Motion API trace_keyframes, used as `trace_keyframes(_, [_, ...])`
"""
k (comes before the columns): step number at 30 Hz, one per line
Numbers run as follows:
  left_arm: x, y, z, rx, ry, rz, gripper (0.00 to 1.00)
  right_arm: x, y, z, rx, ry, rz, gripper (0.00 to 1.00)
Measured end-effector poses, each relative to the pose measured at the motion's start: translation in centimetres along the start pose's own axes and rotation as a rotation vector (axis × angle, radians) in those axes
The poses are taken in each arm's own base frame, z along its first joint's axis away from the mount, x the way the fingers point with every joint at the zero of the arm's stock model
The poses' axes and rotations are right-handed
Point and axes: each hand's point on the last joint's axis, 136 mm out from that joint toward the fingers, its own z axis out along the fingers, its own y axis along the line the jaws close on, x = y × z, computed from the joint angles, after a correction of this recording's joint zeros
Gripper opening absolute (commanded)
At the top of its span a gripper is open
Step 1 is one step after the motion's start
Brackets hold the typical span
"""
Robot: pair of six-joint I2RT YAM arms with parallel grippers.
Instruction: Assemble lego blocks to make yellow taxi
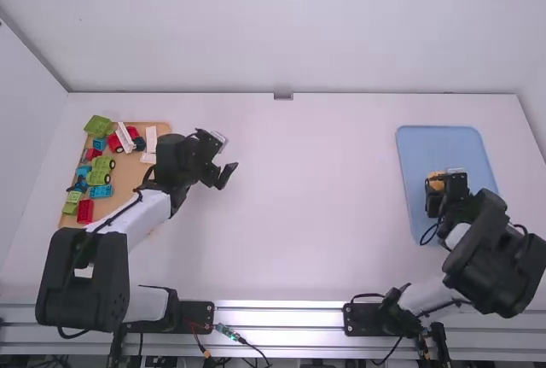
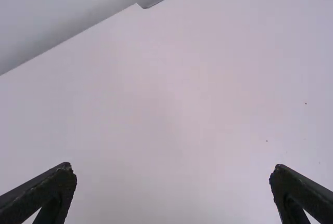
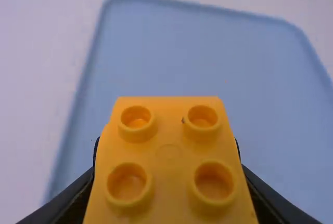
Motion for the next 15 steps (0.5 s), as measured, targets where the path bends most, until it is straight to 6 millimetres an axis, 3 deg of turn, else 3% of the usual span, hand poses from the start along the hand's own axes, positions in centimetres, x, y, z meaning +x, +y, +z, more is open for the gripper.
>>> trace_keyframes(6, [0.1, 0.0, 0.0, 0.001, 0.003, -0.001, 0.99, 2.1, -1.7, 3.2, -0.029, 0.068, 0.06, 0.34])
trace_keyframes(8, [0.1, 0.0, 0.0, 0.001, 0.003, -0.002, 0.99, 2.6, -1.6, 4.0, -0.055, 0.094, 0.079, 0.49])
trace_keyframes(10, [0.1, 0.0, 0.0, 0.002, 0.004, -0.002, 0.99, 2.7, -1.4, 4.2, -0.078, 0.108, 0.094, 0.77])
trace_keyframes(11, [0.1, 0.0, 0.0, 0.001, 0.004, -0.002, 0.99, 2.6, -1.3, 4.2, -0.087, 0.11, 0.098, 0.99])
trace_keyframes(15, [0.1, 0.0, 0.0, 0.001, 0.003, -0.002, 0.99, 2.5, -1.0, 3.9, -0.105, 0.123, 0.109, 0.99])
